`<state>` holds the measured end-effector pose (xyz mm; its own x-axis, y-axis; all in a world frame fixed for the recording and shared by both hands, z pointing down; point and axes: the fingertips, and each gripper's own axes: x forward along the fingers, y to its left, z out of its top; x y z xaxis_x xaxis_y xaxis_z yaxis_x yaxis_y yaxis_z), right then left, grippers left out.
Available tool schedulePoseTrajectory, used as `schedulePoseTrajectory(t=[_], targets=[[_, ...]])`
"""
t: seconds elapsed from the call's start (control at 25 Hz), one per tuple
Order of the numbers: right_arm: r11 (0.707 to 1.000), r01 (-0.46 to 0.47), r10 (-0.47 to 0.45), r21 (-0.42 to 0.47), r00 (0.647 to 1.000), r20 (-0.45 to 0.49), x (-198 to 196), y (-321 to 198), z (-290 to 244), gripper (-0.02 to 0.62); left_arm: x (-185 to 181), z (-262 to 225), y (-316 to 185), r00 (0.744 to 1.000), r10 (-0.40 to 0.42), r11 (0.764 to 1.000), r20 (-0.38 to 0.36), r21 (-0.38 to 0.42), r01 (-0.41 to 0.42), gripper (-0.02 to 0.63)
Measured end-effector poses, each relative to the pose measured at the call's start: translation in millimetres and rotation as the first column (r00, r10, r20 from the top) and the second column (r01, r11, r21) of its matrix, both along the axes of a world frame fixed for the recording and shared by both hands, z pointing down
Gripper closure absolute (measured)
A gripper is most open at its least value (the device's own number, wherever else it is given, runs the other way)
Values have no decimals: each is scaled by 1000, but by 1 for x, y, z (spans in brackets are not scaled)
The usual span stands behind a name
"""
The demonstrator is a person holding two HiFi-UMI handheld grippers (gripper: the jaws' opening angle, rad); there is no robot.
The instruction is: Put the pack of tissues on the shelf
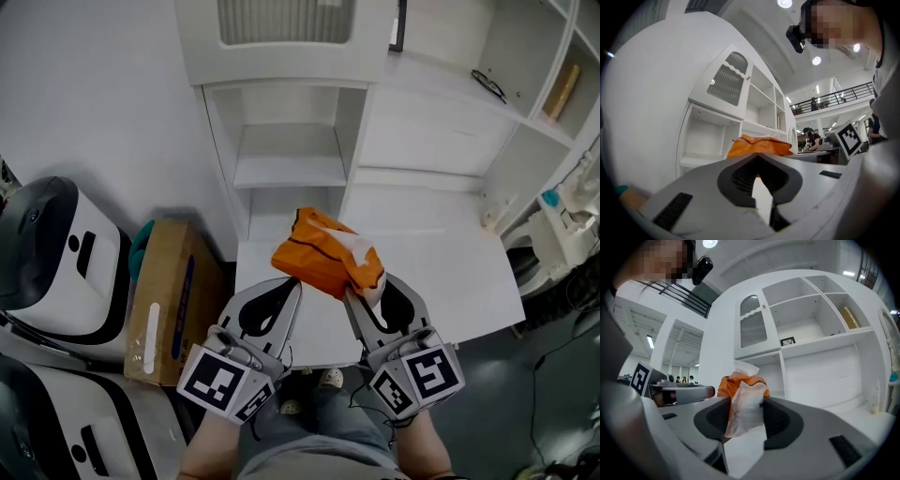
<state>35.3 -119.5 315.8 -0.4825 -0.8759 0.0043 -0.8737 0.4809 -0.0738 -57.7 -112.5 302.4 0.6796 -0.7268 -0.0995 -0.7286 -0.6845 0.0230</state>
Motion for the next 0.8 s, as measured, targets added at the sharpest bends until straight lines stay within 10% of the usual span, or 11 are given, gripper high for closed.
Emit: schedulePoseTrajectory(t=[0.8], targets=[[991, 132, -132, 3, 991, 4, 3, -97, -16, 403, 6, -16, -81, 991, -134, 991, 12, 1, 134, 571]])
